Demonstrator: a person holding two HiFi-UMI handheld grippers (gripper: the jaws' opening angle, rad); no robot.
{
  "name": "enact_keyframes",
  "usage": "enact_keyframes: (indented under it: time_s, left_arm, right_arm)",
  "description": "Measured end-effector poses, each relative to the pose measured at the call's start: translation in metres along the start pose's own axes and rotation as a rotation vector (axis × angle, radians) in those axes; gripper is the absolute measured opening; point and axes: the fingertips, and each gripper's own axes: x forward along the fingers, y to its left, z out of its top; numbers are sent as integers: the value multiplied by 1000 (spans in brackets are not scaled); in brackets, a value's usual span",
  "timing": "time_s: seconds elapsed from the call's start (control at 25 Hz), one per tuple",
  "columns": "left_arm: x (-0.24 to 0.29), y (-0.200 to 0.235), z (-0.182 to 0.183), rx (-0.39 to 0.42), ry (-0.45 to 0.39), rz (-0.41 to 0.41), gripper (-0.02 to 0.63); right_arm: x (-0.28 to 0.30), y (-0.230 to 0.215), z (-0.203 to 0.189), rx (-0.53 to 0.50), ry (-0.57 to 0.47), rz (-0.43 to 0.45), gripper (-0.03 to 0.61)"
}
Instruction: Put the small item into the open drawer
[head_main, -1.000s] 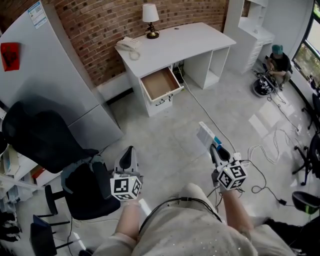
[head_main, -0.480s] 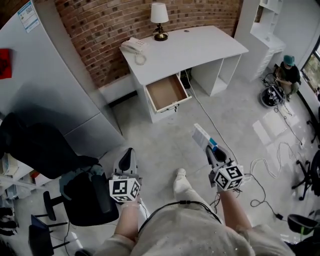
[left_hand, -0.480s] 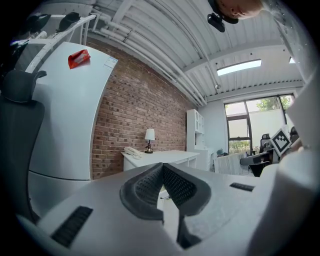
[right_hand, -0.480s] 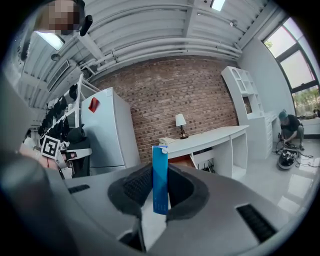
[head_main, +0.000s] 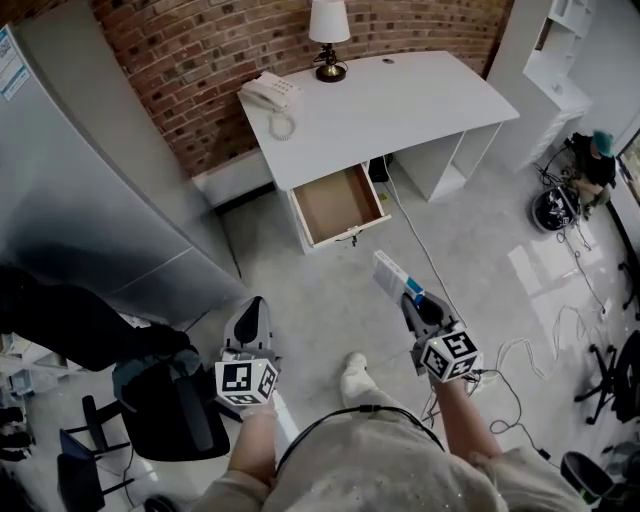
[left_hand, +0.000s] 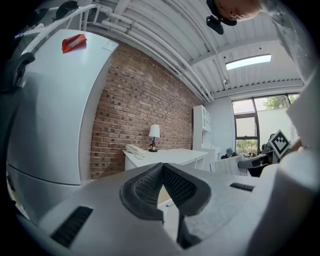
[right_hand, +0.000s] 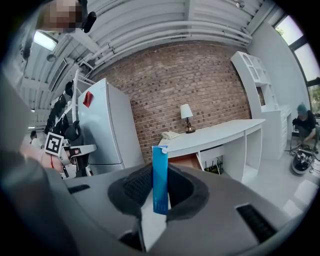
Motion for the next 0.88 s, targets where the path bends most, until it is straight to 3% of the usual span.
enact_keyframes:
  time_s: [0.44,0.88]
  left_arm:
    - [80,11,-18,-22,42,39,5]
    - [119,17,-53,-39,113,26,5]
  right_arm:
    - [82,-44,5,-7,66,87,72]
    - [147,-51,-18,17,136,168,72]
